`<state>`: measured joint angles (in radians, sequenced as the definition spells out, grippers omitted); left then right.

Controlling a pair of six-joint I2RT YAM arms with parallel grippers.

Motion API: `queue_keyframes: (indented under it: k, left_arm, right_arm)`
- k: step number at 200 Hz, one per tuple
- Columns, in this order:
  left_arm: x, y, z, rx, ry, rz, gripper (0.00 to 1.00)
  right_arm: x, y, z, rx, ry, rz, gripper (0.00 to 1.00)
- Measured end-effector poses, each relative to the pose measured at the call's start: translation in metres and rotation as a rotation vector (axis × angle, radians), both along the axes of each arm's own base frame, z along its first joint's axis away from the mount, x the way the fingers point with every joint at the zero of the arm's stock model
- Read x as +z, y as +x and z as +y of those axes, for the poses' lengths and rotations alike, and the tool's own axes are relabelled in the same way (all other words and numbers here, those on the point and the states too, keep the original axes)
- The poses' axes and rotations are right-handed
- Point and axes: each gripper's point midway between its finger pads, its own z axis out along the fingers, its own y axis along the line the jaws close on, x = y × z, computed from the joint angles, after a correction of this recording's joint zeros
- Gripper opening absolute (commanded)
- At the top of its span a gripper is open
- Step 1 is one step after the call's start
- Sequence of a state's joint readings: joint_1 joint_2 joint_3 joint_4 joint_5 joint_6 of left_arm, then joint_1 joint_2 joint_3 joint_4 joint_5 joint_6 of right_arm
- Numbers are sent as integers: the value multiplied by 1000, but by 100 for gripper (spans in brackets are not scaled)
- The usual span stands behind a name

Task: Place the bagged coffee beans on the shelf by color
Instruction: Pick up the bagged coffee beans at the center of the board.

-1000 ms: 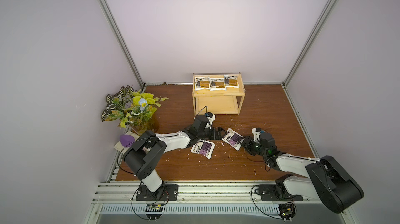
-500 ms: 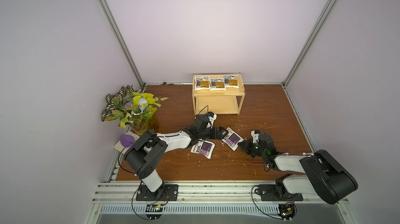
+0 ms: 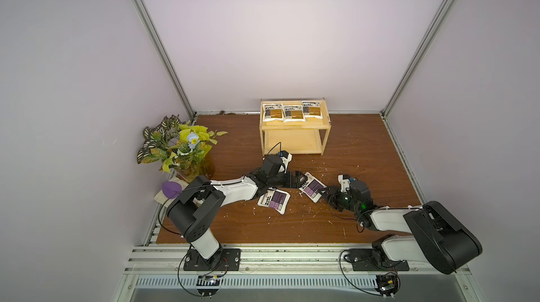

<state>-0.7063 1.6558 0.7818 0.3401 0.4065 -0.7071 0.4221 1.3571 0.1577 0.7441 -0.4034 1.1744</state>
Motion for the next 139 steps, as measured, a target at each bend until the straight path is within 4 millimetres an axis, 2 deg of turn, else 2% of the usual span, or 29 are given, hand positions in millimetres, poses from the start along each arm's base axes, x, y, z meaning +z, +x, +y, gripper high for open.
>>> queue_keyframes:
  k: [85,139]
  left_arm:
    - [-33,6,-6,-9,48,45,99]
    - [-33,8,-10,-14,26,41,100]
  right_arm:
    - [0,5,6,14,32,-17,40]
    - [-1,14,15,22,82,-19,39]
